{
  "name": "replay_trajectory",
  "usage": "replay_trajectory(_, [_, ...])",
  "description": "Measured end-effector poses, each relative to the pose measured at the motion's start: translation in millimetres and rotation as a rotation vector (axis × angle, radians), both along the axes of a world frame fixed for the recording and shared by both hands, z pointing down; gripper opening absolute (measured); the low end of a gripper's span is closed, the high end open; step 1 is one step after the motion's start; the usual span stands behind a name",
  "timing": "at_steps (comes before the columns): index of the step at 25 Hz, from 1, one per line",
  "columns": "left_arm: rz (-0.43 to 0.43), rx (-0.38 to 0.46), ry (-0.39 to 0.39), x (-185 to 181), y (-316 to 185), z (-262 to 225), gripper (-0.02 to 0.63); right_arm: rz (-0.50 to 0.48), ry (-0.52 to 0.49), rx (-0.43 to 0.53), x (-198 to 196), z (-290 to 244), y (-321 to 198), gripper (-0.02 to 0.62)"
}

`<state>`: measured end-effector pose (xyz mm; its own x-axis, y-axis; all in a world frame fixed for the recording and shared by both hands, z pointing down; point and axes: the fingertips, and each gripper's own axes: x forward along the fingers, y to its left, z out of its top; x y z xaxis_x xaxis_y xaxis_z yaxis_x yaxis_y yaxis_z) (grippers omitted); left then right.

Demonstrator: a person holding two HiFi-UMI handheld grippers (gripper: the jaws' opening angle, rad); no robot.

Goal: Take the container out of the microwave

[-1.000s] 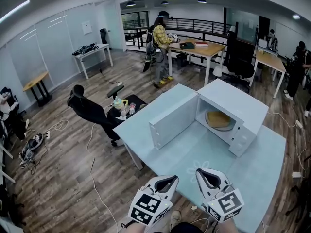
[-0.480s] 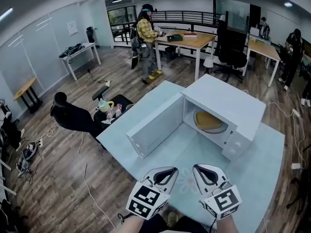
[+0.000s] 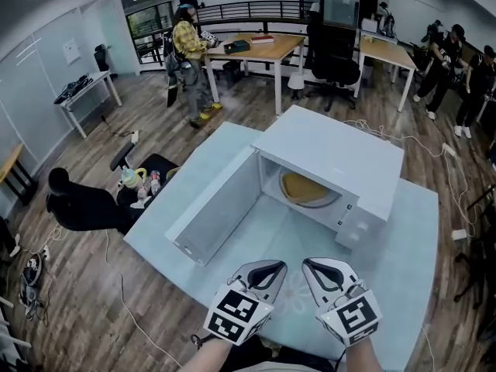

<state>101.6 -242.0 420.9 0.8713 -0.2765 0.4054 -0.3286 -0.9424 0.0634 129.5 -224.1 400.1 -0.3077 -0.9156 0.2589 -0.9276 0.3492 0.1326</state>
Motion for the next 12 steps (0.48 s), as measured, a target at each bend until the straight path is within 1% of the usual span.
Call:
replay_trajectory(2, [0.027,-0.020,-0.002,5.3,-12.9,5.1,0.011,0.031,0.019,-0.010,6.7,3.2,-10.0,0.003])
replay_trajectory(5, [0.080,-0.037,-0.013,12.6,-29.9,13.3,0.011,0.101,-0.018,-0.038,11.0,10.1,-21.7,0.003])
replay_trajectory(8, [0.115,-0.047,-0.027,15.8,-46.9,22.4,0.011,0.172,-0.021,-0.071,16.6,23.8,-34.4,0.003])
replay_trajectory(12, [0.154,-0.059,-0.039,15.3,-65.7,35.7,0.011,0.205,-0.001,-0.122,17.3,37.8,-51.5,0.003])
